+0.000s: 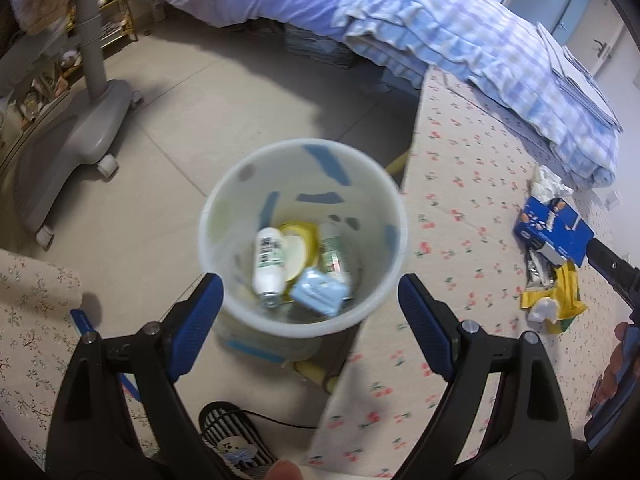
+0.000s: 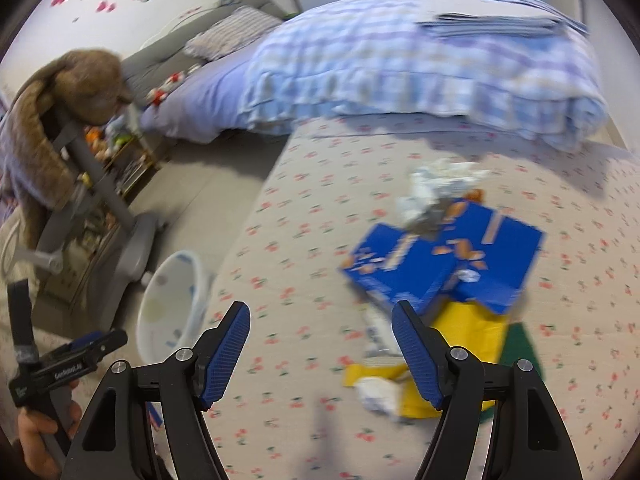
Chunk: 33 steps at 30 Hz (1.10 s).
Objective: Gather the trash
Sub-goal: 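Grasp a torn flap of the blue biscuit box with the right tool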
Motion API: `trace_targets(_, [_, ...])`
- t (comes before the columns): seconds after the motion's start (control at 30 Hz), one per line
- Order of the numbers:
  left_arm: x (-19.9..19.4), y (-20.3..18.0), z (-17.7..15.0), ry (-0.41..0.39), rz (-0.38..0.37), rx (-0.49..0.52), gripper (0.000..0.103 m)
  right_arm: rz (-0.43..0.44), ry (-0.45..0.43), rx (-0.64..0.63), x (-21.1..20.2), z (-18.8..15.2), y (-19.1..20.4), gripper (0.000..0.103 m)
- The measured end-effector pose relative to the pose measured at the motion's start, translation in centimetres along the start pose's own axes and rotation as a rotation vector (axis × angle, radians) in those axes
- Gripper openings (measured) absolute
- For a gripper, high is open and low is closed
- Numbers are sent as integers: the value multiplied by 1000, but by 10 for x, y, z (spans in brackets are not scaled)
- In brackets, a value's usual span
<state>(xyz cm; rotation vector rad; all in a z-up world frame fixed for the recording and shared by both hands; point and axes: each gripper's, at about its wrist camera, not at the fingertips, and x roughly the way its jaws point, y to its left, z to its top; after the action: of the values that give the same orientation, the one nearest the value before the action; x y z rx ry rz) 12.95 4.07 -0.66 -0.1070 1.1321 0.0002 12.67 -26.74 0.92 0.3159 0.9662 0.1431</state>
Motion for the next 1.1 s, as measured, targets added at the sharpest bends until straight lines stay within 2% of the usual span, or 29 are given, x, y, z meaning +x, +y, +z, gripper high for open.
trace_targets(0.23, [5, -44, 8, -3, -29, 49, 89, -84, -39, 81, -11, 16, -57, 75])
trace_targets(0.4, [15, -73, 15, 9, -52, 54, 89, -120, -37, 165, -3, 25, -94, 75])
trace_targets(0.73, [34, -115, 21, 34, -85, 47, 89, -88, 12, 291, 36, 32, -134, 73])
trace_targets(0.77, [36, -117, 21, 37, -88, 44, 89, -89, 14, 290, 39, 33, -134, 71])
trace_targets(0.8, [38, -120, 22, 41, -91, 40, 89, -90, 13, 288, 41, 33, -134, 64])
trace_targets(0.83, [40, -123, 22, 44, -94, 38, 89, -89, 13, 286, 44, 33, -135, 53])
trace_targets(0.87, [42, -126, 22, 49, -101, 34, 89, -81, 16, 283, 46, 33, -135, 47])
trace_targets(0.9, [43, -129, 22, 52, -107, 32, 89, -68, 22, 282, 47, 32, -135, 32])
trace_targets(1.1, [47, -154, 22, 59, -178, 32, 89, 10, 13, 295, 33, 29, -132, 11])
